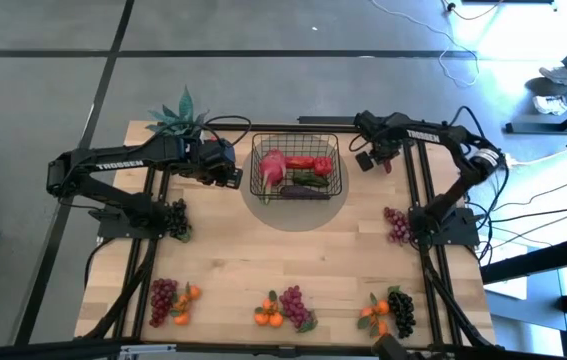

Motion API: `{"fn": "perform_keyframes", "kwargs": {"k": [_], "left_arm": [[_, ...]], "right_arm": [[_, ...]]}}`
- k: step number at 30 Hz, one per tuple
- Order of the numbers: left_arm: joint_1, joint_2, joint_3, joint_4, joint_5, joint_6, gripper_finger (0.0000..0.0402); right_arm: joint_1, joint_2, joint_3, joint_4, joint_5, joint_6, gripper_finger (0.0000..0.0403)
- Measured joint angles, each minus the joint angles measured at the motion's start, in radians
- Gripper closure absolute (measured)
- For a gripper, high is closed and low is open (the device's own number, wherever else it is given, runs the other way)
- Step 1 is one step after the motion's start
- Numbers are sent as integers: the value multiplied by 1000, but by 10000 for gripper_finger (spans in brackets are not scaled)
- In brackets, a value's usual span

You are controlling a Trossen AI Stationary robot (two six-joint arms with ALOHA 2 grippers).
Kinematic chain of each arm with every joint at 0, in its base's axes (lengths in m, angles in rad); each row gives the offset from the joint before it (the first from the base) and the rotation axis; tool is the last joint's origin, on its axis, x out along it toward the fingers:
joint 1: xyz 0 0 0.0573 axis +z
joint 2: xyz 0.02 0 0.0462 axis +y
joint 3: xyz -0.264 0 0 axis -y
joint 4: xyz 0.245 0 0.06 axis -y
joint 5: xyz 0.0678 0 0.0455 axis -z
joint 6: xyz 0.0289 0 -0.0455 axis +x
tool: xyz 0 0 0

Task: Build produce basket
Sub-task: Put the dark red chili pepper into the black wire basket

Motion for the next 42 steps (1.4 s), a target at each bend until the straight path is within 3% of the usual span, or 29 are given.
{"fn": "perform_keyframes", "kwargs": {"k": [16,22,32,42], "left_arm": [[0,0,0,0,-6,26,311],[0,0,0,8,-11,51,311],[1,0,0,9,-12,51,311],[1,0,0,9,-14,52,311]], "right_arm": [[187,-371,1,-90,15,49,346],[282,-468,87,-93,16,48,346],[464,-438,297,-44,2,16,346],[572,-309,324,167,-159,-59,346]]}}
